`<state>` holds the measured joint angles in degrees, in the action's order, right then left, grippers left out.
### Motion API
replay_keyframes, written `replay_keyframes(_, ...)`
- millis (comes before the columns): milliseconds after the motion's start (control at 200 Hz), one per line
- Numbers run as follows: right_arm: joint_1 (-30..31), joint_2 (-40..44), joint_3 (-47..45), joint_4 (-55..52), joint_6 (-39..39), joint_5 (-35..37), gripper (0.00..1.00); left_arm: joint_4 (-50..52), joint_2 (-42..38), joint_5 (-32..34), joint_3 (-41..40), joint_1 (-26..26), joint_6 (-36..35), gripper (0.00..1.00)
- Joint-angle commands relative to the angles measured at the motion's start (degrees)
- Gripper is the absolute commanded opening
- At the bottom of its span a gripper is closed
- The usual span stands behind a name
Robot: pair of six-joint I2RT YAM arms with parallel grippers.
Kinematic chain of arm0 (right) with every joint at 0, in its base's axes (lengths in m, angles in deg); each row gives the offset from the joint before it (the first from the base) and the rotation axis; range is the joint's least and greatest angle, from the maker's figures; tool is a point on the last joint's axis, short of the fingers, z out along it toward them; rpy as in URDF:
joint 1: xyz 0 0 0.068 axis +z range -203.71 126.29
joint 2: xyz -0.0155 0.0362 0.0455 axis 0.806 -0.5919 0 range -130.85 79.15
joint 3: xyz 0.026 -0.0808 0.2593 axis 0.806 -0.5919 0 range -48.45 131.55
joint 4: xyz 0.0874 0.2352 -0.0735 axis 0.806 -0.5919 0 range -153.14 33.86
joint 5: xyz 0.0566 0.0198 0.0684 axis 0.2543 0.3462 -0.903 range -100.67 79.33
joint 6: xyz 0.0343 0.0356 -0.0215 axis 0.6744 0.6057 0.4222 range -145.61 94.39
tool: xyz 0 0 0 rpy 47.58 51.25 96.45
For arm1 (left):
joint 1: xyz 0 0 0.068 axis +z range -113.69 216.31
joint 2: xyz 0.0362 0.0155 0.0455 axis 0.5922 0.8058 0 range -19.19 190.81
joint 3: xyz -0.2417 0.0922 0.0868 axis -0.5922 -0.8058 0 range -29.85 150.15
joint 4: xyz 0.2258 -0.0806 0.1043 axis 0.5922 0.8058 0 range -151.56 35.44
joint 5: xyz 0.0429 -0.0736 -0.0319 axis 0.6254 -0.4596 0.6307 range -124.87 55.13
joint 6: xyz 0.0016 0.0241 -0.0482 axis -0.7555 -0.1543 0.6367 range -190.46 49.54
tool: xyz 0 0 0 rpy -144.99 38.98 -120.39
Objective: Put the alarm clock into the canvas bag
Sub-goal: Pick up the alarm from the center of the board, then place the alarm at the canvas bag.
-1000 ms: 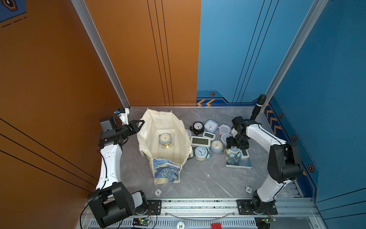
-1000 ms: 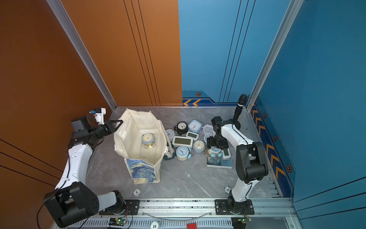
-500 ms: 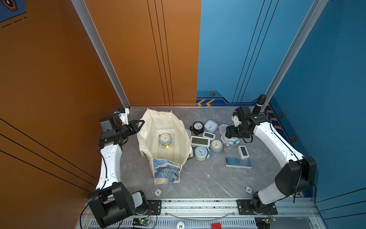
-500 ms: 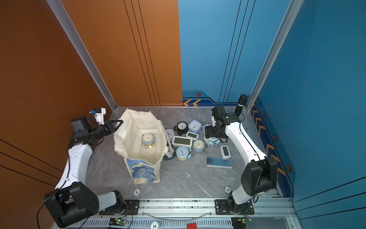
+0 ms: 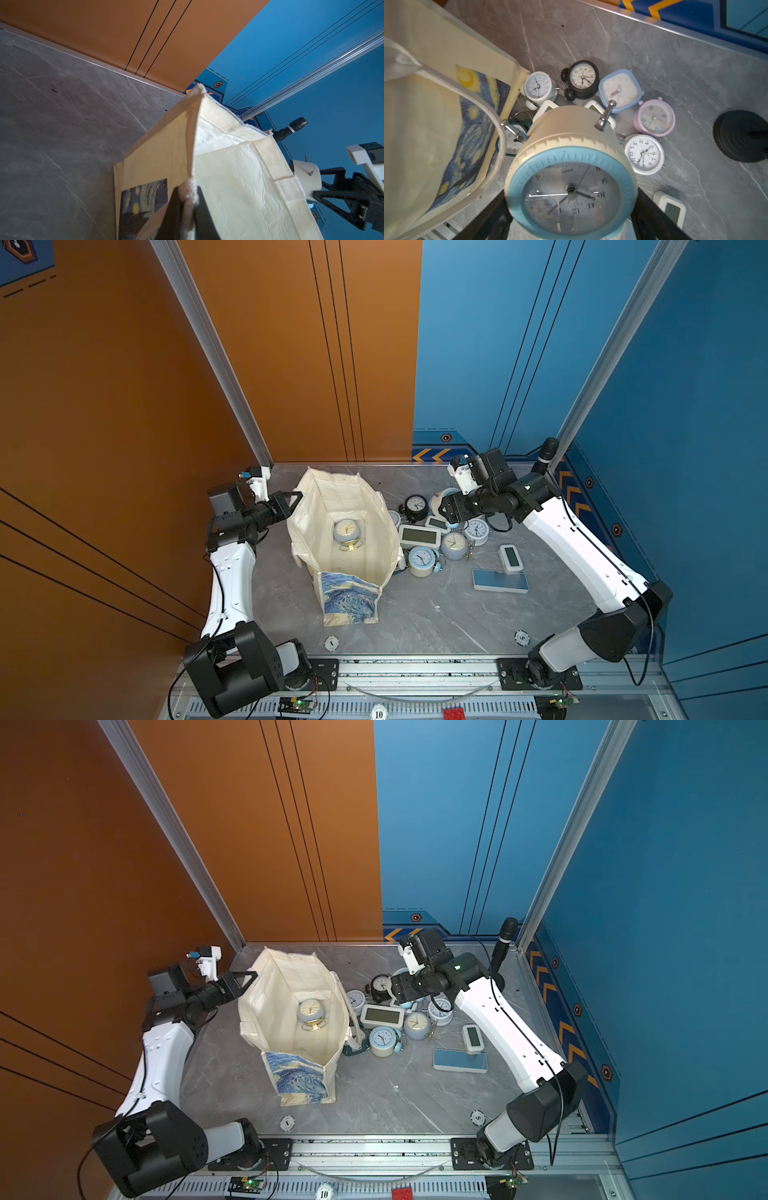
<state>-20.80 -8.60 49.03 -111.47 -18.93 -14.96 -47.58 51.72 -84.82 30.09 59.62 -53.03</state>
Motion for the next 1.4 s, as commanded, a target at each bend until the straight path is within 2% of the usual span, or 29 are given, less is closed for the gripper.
replay_keyframes(0,3.42,2.56,2.77,5.3,-2.15,0.1,0.68,-2.61,-1.74,-0.81,-0.53,0.66,-0.03,0.0)
replay_keyframes(480,15.23,0.45,3.94,22.94,-1.84,-6.14,0.66,-2.64,-1.86,-0.84,-0.53,0.46,-0.29,0.0)
replay_keyframes(651,18.23,-2.78,5.09,26.62,-1.69,-7.65,0.65,-2.64,-1.88,-0.76,-2.2,0.29,-0.3,0.0)
replay_keyframes(881,22.09,-11.33,13.01,28.36,-0.53,-6.99,0.64,-2.64,-2.11,-0.76,-2.32,-0.05,-0.47,0.0)
replay_keyframes(1026,23.84,-18.45,19.02,25.36,-0.54,-3.53,0.63,-2.62,-2.32,-0.77,-2.44,-0.34,-0.49,0.0)
replay_keyframes(1396,25.54,-37.69,35.12,14.67,0.79,11.39,0.59,-2.63,-2.23,-0.71,-2.47,-0.74,-0.44,0.0)
